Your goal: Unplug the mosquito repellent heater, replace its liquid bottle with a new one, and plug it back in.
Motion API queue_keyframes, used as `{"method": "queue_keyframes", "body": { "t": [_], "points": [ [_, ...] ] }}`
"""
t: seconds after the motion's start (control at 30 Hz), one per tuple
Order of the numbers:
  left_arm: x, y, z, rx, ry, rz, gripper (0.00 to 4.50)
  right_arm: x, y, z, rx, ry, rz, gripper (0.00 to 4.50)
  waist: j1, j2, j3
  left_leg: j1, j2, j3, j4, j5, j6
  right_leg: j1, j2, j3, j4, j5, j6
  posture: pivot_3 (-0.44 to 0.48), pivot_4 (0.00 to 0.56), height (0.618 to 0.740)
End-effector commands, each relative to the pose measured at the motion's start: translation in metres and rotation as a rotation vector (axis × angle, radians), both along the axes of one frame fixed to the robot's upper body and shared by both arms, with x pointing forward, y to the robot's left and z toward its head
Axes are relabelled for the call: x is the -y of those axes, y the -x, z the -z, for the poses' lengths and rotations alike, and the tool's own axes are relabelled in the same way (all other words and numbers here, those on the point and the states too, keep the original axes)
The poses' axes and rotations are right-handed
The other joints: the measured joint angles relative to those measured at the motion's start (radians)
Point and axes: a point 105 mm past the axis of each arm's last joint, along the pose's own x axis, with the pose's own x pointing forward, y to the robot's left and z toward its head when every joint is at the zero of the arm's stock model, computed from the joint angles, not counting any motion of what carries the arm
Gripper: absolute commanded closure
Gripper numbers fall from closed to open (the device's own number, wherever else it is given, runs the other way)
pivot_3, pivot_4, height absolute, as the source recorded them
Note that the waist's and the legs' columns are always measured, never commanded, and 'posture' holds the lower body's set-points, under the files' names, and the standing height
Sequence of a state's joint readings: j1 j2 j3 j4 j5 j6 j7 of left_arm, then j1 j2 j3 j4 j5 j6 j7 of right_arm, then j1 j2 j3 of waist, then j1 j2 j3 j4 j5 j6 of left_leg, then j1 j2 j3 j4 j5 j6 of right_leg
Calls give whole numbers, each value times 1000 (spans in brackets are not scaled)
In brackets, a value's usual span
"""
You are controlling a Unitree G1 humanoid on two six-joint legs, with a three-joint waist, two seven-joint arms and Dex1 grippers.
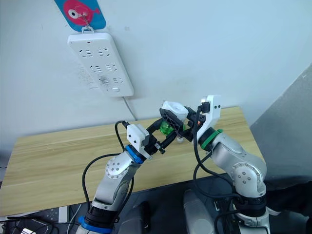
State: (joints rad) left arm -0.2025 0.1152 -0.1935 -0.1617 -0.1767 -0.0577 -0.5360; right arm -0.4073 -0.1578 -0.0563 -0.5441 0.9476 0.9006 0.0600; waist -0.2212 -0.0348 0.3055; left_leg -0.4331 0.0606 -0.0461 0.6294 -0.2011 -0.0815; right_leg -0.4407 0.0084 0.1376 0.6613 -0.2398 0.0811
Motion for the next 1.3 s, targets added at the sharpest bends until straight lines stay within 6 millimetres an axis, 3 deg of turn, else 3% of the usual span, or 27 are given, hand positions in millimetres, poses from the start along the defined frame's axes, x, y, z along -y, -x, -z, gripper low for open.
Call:
{"method": "queue_keyframes", "body": {
  "t": [0.03,0.07,0.17,0.27,0.53,0.7,0.77,1.03,1.13,1.3],
  "points": [
    [8,10,-18,75,29,44,2215,-5,5,-11,31,-35,-34,0,0,0,0,0,0,0,0,0,0,0,0,0,0,0,0,-255,287,740],
    [9,11,-18,79,28,51,2215,-5,5,-11,30,-37,-36,0,0,0,0,0,0,0,0,0,0,0,0,0,0,0,0,-255,287,740],
    [10,12,-19,76,32,58,2215,-6,5,-11,26,-53,-48,549,0,0,0,0,0,0,0,0,0,0,0,0,0,0,0,-254,288,740],
    [10,12,-20,77,42,56,2215,-7,6,-12,24,-61,-58,1502,0,0,0,0,0,0,0,0,0,0,0,0,0,0,0,-255,287,740],
    [11,12,-17,44,52,67,2215,-8,7,-13,27,-70,-72,1495,0,0,0,0,0,0,0,0,0,0,0,0,0,0,0,-254,284,740],
    [7,9,-8,11,1,54,641,-7,7,-14,33,-74,-63,1495,0,0,0,0,0,0,0,0,0,0,0,0,0,0,0,-254,284,740],
    [-7,9,0,-14,-60,29,40,-2,5,-16,51,-63,-34,1495,0,0,0,0,0,0,0,0,0,0,0,0,0,0,0,-263,283,740],
    [-74,18,8,-238,-196,13,0,18,-2,-31,294,185,73,1495,-1,0,0,0,1,1,-1,0,0,-1,0,0,0,0,-1,-236,284,740],
    [-104,7,-10,-275,-179,-46,0,17,0,-37,415,314,77,1495,0,0,0,0,1,1,-1,0,0,-2,0,0,0,-1,-1,-224,283,740],
    [-148,-22,-51,-229,-118,-191,0,7,4,-41,489,361,41,1495,5,0,0,0,1,0,-1,0,0,-2,0,-1,0,-1,-1,-208,282,740]
  ]
}}
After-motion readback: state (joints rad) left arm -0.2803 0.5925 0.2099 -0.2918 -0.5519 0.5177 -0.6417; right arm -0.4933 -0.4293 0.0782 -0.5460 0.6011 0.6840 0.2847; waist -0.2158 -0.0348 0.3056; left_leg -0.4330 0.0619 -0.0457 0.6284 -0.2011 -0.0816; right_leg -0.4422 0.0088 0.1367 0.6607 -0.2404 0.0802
